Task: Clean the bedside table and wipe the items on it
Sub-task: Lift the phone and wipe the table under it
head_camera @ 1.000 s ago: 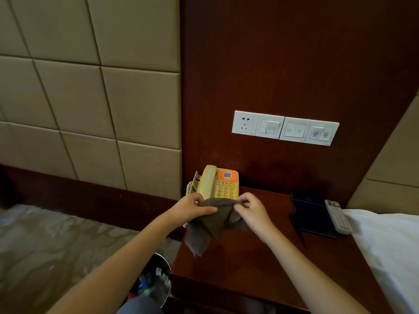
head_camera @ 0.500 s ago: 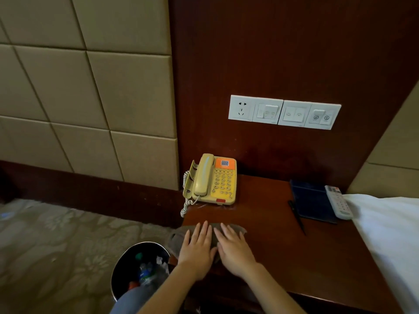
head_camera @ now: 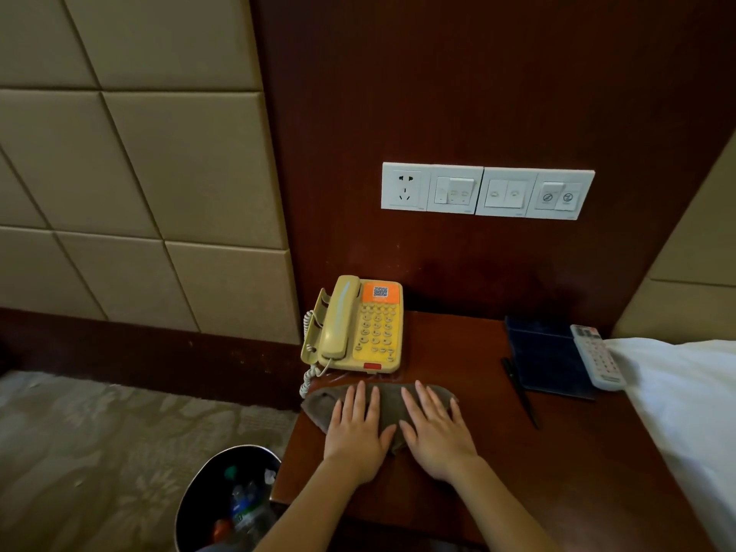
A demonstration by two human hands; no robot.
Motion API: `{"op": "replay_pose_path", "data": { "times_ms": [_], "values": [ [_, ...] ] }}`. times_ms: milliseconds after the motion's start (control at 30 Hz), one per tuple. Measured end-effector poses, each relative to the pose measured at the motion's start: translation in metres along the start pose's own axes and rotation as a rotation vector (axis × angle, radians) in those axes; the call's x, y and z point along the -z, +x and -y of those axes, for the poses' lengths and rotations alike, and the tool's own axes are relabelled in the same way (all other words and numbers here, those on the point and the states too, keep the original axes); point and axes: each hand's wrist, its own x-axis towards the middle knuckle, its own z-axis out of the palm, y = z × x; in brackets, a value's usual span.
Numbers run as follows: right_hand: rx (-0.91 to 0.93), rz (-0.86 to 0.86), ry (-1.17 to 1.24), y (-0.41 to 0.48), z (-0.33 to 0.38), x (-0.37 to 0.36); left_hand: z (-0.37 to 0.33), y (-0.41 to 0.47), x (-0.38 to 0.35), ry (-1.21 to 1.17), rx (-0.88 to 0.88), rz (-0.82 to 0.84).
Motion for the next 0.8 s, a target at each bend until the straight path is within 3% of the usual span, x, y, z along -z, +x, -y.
{"op": "replay_pose_path", "data": {
  "times_ms": [233, 500, 800],
  "values": [
    [-0.074, 0.017, 0.042, -0.009, -0.026, 0.002, -0.023, 0.012, -0.004, 0.007, -0.056, 0.068],
    [-0.095, 0.106, 0.09, -0.043, -0.005, 0.001, -0.015, -0.028, -0.003, 0.055, -0.046, 0.136],
    [-0.085, 0.164, 0.085, -0.098, 0.04, -0.012, 0.01, -0.101, -0.014, 0.055, -0.053, 0.099]
  ]
}}
